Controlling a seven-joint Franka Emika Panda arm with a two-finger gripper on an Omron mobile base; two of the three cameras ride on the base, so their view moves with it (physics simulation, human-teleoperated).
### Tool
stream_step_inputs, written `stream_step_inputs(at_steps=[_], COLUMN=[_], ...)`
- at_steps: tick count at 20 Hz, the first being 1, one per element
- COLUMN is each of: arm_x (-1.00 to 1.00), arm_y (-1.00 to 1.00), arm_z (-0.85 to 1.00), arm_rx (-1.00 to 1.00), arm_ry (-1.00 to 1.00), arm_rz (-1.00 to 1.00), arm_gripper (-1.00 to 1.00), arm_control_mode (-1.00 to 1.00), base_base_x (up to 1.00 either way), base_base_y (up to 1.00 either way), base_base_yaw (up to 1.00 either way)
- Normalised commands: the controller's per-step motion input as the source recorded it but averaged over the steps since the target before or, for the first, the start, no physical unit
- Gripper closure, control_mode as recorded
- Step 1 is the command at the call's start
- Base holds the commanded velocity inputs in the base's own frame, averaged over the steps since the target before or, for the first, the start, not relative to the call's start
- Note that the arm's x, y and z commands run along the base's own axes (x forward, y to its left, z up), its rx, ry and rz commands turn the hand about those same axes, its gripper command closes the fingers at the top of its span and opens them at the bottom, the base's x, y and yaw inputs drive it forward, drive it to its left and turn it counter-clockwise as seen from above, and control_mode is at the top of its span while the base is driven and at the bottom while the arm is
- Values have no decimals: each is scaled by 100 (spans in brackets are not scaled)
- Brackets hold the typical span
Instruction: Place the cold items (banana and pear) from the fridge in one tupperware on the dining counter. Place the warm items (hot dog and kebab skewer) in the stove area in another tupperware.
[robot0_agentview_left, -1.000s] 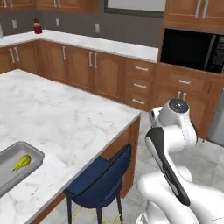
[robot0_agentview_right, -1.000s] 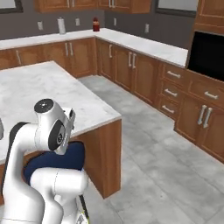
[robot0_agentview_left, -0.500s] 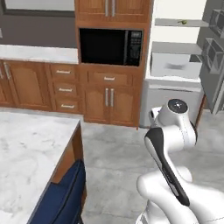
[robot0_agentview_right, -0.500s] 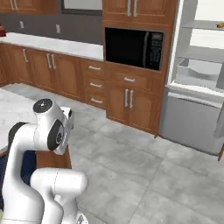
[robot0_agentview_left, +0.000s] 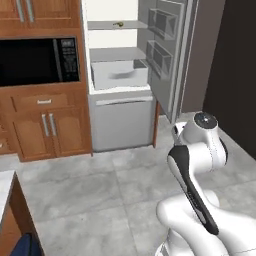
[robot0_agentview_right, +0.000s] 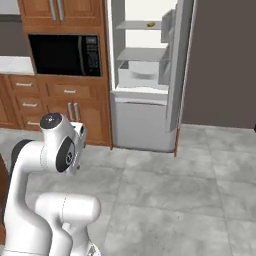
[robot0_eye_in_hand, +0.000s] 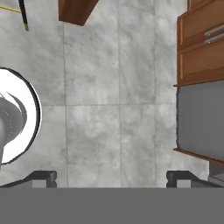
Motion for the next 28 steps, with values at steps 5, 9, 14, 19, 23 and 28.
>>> stream_step_inputs(at_steps=[5, 9, 14, 19, 23, 28], arm_x=[0, 0, 0, 0, 0, 0], arm_y=[0, 0, 0, 0, 0, 0], arm_z=[0, 0, 0, 0, 0, 0], arm_rx=[0, 0, 0, 0, 0, 0], arm_ry=[0, 0, 0, 0, 0, 0], arm_rz=[0, 0, 0, 0, 0, 0], arm_gripper=[-100, -100, -100, -100, -100, -100], arm_control_mode=[100, 100, 100, 100, 100, 100], base_base_x=[70, 69, 70, 87, 100, 91], base_base_y=[33, 55, 71, 46, 21, 3], base_base_yaw=[-32, -27, -19, -6, 0, 0])
